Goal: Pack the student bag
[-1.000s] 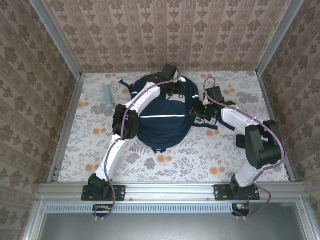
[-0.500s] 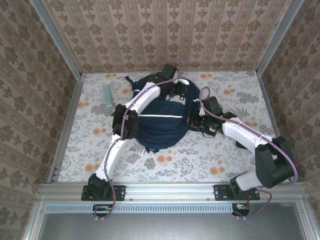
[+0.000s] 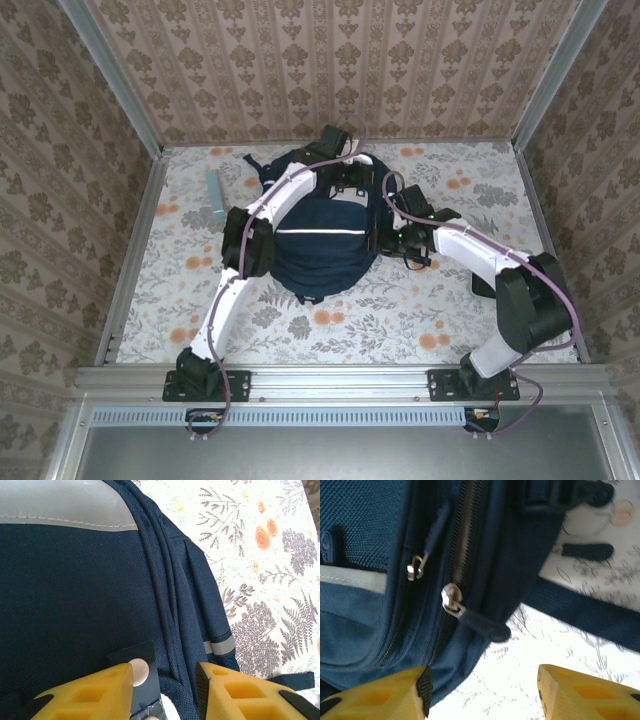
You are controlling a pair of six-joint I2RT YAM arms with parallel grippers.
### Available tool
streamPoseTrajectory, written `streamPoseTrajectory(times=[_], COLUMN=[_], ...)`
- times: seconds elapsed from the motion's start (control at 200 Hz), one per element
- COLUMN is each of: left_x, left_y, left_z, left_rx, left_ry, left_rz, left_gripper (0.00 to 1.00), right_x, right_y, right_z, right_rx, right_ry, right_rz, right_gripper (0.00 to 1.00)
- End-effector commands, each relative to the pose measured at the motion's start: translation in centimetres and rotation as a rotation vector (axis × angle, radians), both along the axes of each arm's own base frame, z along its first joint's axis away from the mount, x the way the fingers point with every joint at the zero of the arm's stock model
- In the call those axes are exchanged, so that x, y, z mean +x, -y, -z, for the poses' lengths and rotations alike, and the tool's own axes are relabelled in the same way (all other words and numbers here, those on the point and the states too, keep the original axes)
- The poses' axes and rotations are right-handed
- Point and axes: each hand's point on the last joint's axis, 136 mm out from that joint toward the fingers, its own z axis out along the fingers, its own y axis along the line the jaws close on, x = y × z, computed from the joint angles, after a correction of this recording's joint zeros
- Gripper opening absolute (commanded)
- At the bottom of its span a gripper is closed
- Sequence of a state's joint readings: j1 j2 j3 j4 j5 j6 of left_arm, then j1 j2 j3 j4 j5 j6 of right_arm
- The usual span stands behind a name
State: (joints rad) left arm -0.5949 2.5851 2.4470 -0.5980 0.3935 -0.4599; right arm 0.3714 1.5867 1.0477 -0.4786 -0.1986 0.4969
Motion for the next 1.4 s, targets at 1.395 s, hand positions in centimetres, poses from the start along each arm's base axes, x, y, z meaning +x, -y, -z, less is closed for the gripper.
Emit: streamPoseTrajectory(times=[1.395], left_x=[1.0], left_y=[-3.6], left_z=[4.7], left_rx=[0.102], left_ry=[-0.077], left_rz=[-0.076], left_gripper=[0.37], right_x=[0.1], right_y=[-2.1], right_z=[1.8], right_rx=[0.115], right_ry=[-0.053], right_rz=[-0.267], right_gripper=[0.32])
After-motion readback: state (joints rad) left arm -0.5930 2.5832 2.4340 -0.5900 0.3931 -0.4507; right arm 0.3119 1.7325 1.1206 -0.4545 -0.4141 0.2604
